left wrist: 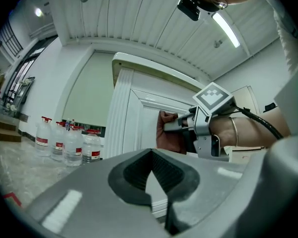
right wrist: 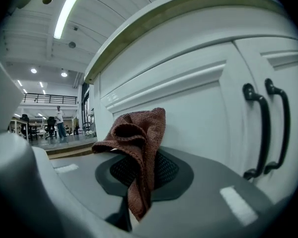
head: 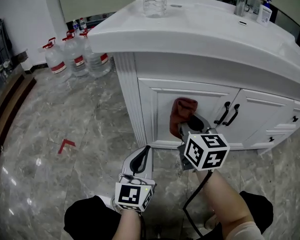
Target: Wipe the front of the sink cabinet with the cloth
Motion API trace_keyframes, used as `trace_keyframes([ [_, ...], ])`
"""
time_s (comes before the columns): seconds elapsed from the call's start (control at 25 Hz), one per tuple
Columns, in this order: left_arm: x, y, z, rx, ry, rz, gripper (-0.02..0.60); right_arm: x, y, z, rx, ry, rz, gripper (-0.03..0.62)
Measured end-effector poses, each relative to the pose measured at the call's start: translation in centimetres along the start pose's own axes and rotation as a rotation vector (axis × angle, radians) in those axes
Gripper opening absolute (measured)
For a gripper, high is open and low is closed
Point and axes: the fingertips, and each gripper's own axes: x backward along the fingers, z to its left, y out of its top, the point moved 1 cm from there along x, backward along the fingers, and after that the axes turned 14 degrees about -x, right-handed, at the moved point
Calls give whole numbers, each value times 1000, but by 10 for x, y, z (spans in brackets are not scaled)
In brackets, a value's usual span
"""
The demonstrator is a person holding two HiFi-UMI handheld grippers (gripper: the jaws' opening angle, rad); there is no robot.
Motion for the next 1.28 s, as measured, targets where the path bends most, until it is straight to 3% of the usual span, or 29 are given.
trace_keyframes([
  [0.16,-12,11,-20,-3,-41,-24,2,21,11,-32,1,-79,-17,80],
  [0.36,-23,21,-43,-1,-82,-48,2,40,20,-60,101,-185,-39,80],
  [0.56,-32,25,-58,22,-104,-69,0,50,14,-81,65,-258,-52,78],
  [0.76,-28,15,-51,11,-99,-42,2,40,-14,-62,24,-171,-13,78],
  [0.96,-13,-6,-5,44,-6,-1,2,5,-50,-20,36,-51,47,78],
  [1.28,16,-20,52,28,98,48,2,-48,-106,35,13,58,131,78],
])
